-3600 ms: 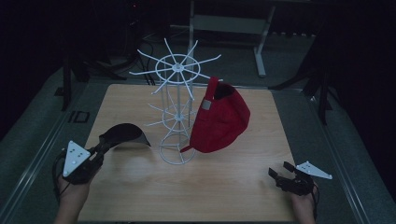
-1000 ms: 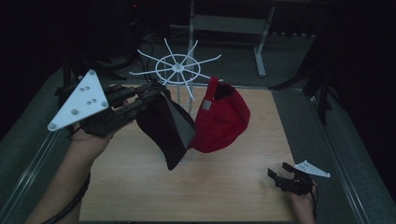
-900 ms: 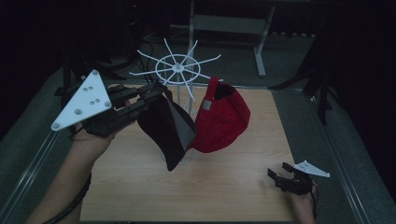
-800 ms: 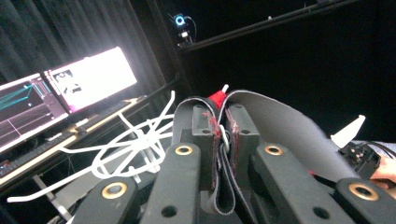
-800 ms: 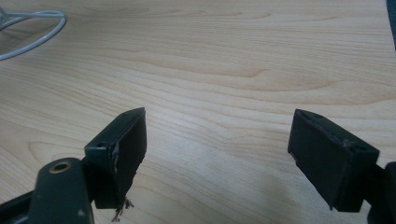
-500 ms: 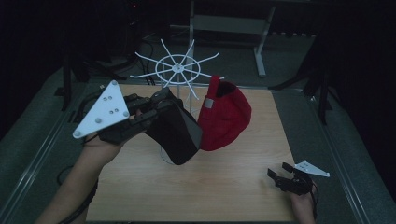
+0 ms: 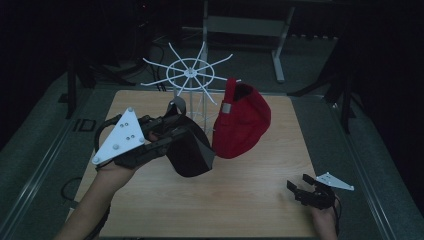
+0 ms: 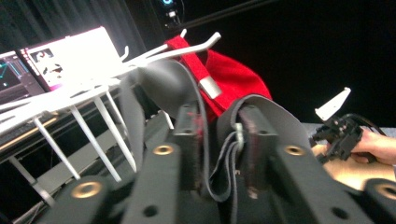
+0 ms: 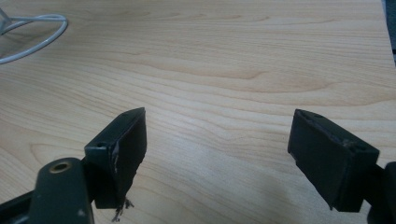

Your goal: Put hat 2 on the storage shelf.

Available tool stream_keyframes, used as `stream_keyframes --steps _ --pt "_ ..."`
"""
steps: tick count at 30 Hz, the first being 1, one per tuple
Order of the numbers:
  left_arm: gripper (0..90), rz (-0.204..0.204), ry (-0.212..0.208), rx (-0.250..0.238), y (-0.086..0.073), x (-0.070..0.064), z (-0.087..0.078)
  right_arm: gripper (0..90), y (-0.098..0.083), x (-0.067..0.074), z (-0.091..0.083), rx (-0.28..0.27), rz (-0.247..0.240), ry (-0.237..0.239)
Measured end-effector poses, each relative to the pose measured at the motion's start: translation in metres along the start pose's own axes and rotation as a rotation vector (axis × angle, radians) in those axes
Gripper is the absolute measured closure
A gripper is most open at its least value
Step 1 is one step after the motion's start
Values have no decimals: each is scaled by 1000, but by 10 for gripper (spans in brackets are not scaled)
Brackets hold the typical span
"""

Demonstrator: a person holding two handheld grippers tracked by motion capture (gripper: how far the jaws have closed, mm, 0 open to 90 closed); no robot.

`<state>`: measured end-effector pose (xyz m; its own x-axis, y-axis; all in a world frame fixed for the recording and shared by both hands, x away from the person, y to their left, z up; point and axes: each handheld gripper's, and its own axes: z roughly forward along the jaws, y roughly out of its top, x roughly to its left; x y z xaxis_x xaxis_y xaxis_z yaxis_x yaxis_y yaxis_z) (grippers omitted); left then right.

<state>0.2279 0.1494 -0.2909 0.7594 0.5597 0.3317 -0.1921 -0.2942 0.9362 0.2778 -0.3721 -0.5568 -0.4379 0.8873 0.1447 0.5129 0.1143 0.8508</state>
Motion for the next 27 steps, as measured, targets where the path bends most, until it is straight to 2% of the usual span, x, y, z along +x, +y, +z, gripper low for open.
stream_keyframes --steps 4,5,8,12,13,18,27 --pt "652 -15 12 2 -5 -1 -4 194 0 0 0 4 -1 0" --pt "650 -31 18 -6 -9 -2 -7 194 0 0 0 3 -2 0" --pt "619 -43 35 -10 -16 -4 -11 194 0 0 0 3 -1 0" --pt "579 -64 42 -13 -25 -6 -15 194 0 0 0 4 -1 0" --pt "564 -74 32 -18 -27 -6 -16 194 0 0 0 4 -1 0" --pt "546 -78 42 -28 -31 -10 -22 194 0 0 0 2 -2 2" --pt "531 -98 63 -7 -47 -17 -39 194 0 0 0 2 0 2"
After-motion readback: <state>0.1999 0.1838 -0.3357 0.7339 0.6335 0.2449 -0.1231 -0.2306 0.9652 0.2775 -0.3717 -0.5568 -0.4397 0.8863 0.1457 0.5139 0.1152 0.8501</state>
